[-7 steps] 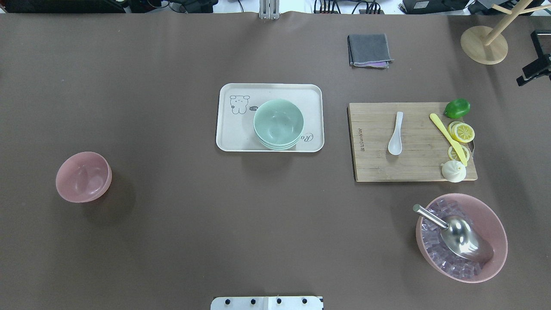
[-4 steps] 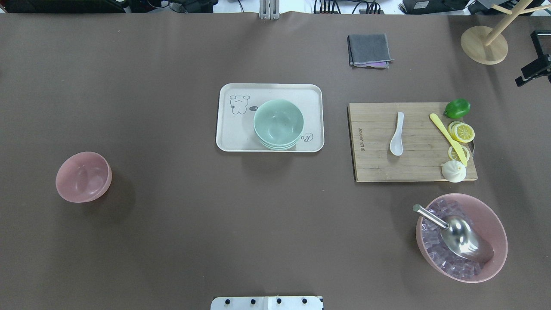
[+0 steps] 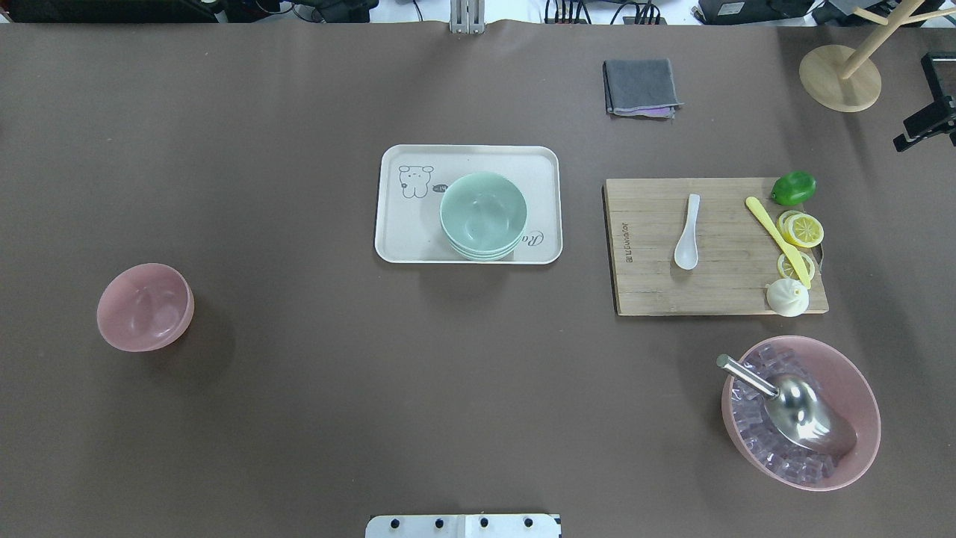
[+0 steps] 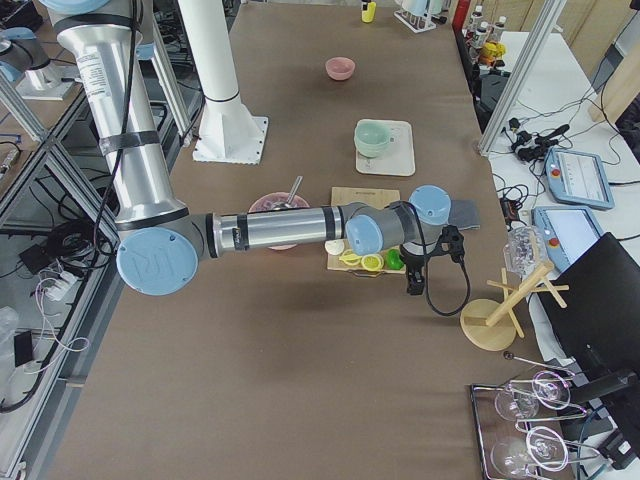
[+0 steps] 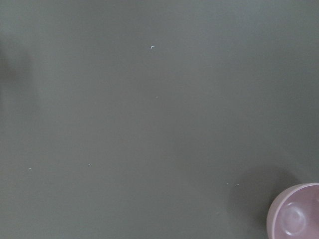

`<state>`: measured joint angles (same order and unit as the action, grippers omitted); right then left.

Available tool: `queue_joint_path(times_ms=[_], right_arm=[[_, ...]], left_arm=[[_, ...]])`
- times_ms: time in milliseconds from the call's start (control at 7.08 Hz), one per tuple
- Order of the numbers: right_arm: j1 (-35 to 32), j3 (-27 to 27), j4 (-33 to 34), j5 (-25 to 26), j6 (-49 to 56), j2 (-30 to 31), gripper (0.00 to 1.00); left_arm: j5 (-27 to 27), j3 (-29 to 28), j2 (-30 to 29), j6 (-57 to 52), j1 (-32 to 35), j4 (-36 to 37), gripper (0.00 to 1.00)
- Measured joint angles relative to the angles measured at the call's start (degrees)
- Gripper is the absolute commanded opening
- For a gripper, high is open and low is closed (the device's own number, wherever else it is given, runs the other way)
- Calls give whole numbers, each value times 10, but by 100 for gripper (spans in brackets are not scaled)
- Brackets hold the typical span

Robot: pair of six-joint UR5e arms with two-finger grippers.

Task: Stack pink bowl on green and place spoon

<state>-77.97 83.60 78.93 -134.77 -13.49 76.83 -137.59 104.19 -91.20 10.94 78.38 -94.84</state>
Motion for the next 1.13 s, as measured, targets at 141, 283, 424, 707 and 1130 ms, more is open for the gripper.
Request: queue_joint_path(times_ms=[141,283,424,707,1130], right_arm=[[5,0,0,0,0,-2,100],[11,0,0,1,-1,-4,100],[14,0,0,1,-2,-5,100],[25,0,0,1,-2,-9,100],[44,3,0,1,-2,-16,100]], left_arm=[[0,2,-1,9,-14,-2,98],[3,3,-1,26,-34,-5,98],[5,1,-4,53,-62,-7,98],[7,-7,-6,80,-134,-9,97],[21,-20,-5,84,-225,-16,95]])
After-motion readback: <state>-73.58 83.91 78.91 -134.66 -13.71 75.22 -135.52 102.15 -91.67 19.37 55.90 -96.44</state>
